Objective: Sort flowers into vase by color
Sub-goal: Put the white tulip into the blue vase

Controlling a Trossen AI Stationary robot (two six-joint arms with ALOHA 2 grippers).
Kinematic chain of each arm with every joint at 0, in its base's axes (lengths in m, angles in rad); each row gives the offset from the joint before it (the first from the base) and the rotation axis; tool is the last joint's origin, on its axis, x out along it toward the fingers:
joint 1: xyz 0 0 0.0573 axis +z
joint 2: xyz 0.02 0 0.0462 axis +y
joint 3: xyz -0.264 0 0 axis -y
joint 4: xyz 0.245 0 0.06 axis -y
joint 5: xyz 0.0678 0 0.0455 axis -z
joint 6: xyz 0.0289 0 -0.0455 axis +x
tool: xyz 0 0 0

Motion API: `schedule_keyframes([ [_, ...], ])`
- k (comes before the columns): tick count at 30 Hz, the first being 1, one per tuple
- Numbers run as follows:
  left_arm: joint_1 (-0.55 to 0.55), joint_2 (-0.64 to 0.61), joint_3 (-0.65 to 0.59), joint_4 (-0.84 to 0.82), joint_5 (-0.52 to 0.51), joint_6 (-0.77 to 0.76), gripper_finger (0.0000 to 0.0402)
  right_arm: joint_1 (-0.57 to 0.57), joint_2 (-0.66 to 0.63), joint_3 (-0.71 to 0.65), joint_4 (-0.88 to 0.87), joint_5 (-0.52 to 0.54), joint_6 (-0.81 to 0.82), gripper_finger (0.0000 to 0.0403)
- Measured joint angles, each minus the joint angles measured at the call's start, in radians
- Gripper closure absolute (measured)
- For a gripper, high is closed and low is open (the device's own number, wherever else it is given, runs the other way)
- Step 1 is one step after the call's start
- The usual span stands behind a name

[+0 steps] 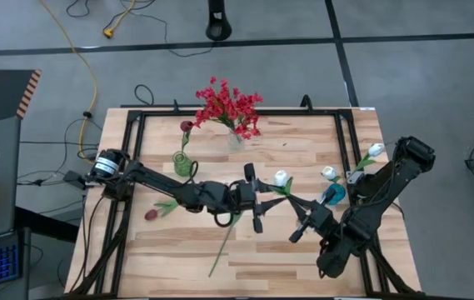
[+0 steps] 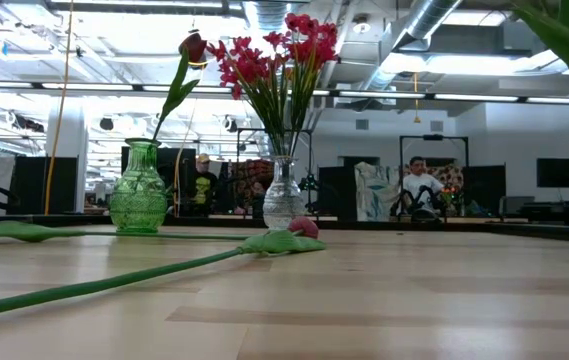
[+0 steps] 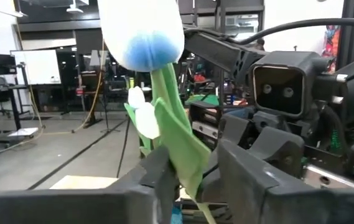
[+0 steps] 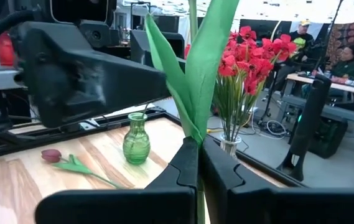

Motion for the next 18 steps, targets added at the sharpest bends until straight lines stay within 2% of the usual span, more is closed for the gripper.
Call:
schedule_keyframes([
  [7, 0.01, 0.0, 0.0, -0.02, 0.002, -0.024, 0.035, -0.008, 0.0, 0.0, 0.006, -0.001, 0.0, 0.037],
  [18, 0.02, 0.0, -0.001, -0.047, 0.018, -0.035, 0.0354, -0.008, 0.0, 0.0, 0.008, -0.001, 0.001, 0.037],
])
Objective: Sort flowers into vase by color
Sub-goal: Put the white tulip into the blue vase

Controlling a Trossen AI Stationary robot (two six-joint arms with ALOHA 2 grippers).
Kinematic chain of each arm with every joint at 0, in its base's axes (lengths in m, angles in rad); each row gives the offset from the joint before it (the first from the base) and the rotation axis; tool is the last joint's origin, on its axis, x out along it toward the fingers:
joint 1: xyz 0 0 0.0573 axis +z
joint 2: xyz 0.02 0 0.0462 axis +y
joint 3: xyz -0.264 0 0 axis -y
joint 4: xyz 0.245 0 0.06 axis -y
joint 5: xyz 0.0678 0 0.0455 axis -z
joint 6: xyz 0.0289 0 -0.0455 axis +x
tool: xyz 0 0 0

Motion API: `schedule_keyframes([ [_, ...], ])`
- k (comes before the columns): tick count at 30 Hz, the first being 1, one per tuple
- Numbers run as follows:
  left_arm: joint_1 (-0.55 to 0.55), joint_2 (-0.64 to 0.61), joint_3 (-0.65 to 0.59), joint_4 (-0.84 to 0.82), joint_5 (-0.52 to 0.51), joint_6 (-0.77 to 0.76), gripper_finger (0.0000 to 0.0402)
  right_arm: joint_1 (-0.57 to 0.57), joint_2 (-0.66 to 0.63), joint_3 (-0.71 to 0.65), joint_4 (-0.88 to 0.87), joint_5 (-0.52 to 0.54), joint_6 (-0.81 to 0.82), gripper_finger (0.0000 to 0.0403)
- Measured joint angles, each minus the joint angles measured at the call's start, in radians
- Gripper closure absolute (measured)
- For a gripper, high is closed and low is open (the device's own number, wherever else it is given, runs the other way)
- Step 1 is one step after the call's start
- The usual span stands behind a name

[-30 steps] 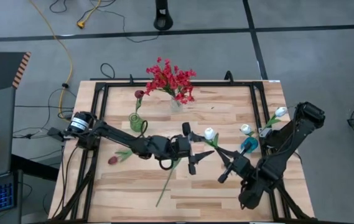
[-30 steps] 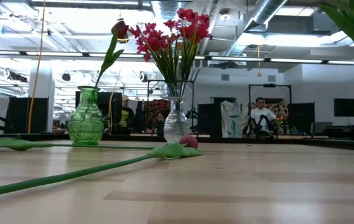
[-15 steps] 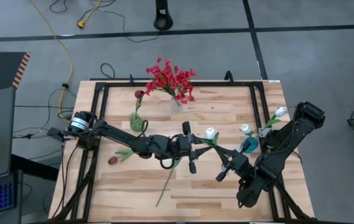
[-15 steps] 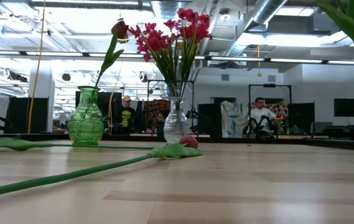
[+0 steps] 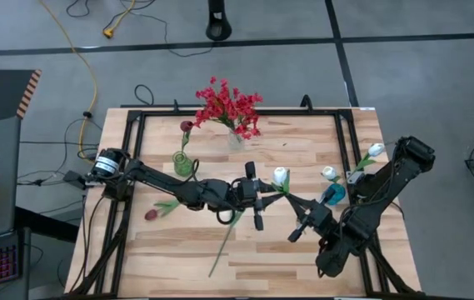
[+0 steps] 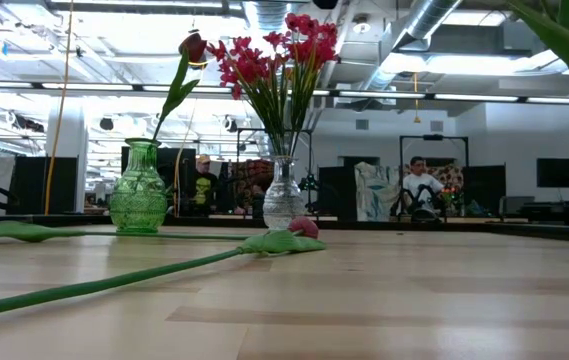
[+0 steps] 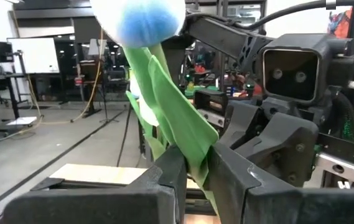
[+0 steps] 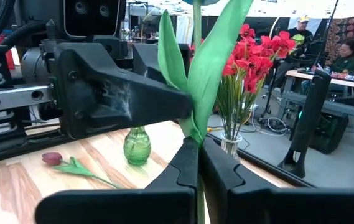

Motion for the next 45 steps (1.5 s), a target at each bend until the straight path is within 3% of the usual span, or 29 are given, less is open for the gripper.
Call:
schedule_keyframes([
  [5, 0.003, 0.0, 0.0, 0.003, 0.07, 0.029, 0.0354, -0.006, 0.0, 0.0, 0.0, -0.005, 0.0, 0.037],
  [15, 0.022, 0.0, 0.0, -0.009, 0.092, 0.002, 0.0355, -0.012, 0.0, 0.0, 0.0, -0.026, 0.0, 0.037],
  [21, 0.021, 0.0, 0.0, -0.012, 0.091, 0.011, 0.0392, -0.012, 0.0, 0.0, 0.02, -0.029, 0.002, 0.037],
  [25, 0.021, -0.001, 0.0, -0.018, 0.091, 0.013, 0.0396, -0.012, 0.0, 0.0, 0.026, -0.05, 0.002, 0.0365],
  [40, 0.021, -0.002, 0.0, -0.184, 0.118, 0.102, 0.0401, -0.051, 0.0, 0.0, 0.046, -0.244, -0.001, 0.0247],
  [45, 0.02, -0.003, 0.001, -0.262, 0.119, 0.128, 0.0401, -0.051, 0.001, -0.001, 0.042, -0.311, 0.002, 0.0224],
])
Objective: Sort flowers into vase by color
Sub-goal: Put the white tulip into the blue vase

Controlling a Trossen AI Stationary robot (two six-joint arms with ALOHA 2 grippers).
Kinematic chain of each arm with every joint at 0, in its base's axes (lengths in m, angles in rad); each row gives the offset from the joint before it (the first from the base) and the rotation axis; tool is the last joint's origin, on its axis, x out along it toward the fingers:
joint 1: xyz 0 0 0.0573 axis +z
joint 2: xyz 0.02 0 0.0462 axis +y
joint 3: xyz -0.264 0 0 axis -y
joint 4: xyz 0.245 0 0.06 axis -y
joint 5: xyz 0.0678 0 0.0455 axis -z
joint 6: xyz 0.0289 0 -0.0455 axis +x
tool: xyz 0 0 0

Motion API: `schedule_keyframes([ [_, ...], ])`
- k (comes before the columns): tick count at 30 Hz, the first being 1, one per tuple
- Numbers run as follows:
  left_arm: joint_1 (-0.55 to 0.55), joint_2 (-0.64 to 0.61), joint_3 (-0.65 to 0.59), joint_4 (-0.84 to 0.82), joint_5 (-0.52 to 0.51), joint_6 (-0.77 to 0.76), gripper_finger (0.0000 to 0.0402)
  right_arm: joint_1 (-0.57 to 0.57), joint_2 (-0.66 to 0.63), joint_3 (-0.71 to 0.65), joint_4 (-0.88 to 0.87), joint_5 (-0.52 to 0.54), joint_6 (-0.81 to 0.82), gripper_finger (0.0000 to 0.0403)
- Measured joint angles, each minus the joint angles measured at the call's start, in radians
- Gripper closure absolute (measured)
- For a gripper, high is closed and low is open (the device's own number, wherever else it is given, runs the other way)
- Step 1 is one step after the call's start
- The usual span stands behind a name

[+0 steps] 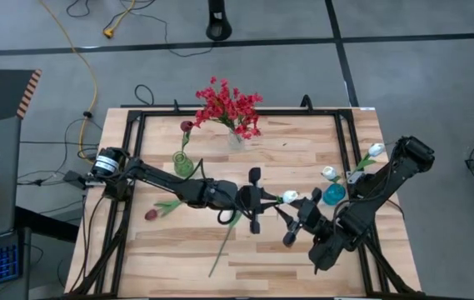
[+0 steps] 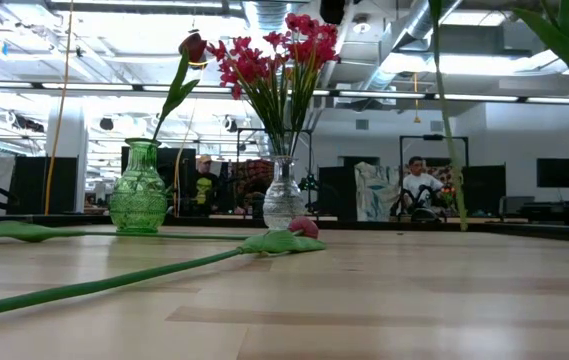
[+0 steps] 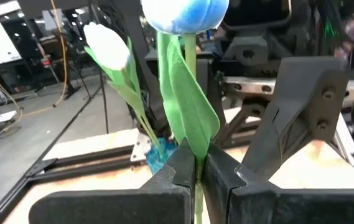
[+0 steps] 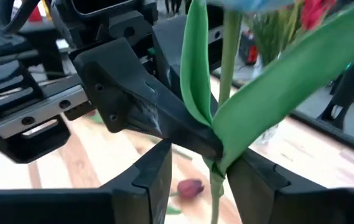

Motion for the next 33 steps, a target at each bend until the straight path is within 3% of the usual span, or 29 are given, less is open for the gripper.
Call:
schedule_keyframes([
  [9, -0.007, -0.002, 0.001, -0.078, -0.013, 0.054, 0.0401, 0.002, 0.0, 0.0, -0.007, -0.057, -0.002, 0.023],
  [19, -0.04, -0.005, -0.002, -0.194, -0.194, 0.085, 0.0401, 0.003, -0.002, 0.002, 0.005, -0.048, -0.029, 0.0236],
  [29, -0.05, -0.005, -0.002, -0.105, -0.183, 0.045, 0.0401, -0.006, -0.002, 0.002, 0.01, -0.045, -0.029, 0.0236],
  [33, -0.052, -0.004, 0.001, -0.111, -0.181, 0.039, 0.0401, -0.006, -0.002, 0.002, 0.01, 0.008, -0.032, 0.0237],
])
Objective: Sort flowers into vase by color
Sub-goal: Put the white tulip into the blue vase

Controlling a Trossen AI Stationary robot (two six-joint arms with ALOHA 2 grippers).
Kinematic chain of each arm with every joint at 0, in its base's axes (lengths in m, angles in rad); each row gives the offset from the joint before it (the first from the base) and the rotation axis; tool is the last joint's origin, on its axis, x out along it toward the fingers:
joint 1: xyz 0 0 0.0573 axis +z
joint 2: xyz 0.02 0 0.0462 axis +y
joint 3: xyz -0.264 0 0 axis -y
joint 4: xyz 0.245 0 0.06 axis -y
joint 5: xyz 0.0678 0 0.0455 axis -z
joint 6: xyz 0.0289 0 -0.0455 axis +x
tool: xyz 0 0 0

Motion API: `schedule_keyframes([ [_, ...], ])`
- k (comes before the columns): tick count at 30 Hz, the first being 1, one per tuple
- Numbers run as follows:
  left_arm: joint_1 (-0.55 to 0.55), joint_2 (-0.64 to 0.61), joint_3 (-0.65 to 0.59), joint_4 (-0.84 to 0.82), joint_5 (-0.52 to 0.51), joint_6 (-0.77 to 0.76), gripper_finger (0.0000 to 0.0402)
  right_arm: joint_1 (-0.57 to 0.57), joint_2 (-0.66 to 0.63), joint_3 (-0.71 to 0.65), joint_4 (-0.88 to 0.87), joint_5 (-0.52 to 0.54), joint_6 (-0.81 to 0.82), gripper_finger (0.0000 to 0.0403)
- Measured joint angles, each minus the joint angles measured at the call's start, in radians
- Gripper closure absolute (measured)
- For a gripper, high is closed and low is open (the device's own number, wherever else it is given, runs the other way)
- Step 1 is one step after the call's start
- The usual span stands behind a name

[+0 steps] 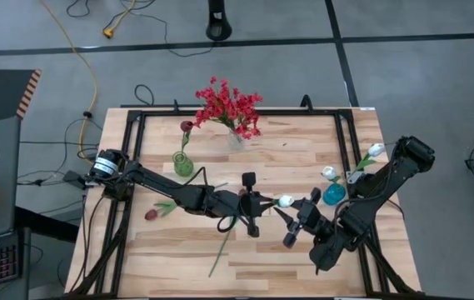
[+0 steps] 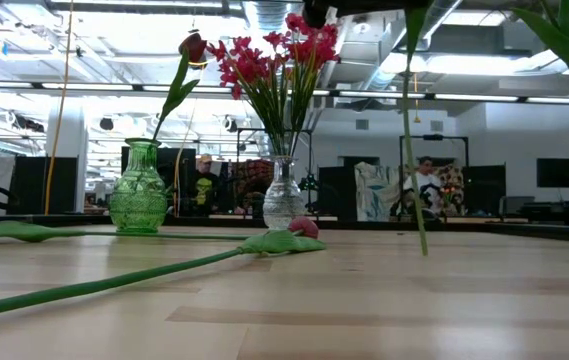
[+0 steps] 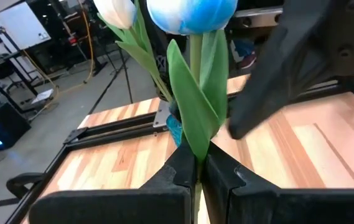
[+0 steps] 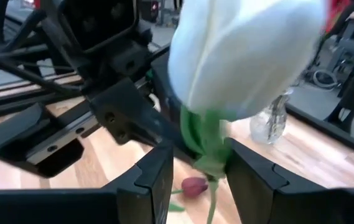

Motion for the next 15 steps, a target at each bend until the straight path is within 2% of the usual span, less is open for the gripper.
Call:
schedule_keyframes([
  [7, 0.0, 0.0, 0.0, 0.006, 0.0, -0.002, 0.0401, -0.007, 0.0, 0.0, -0.002, 0.014, 0.0, 0.0248],
  [15, -0.002, 0.0, 0.001, 0.01, 0.0, -0.002, 0.0401, -0.017, 0.0, 0.0, 0.006, 0.021, -0.012, 0.0323],
])
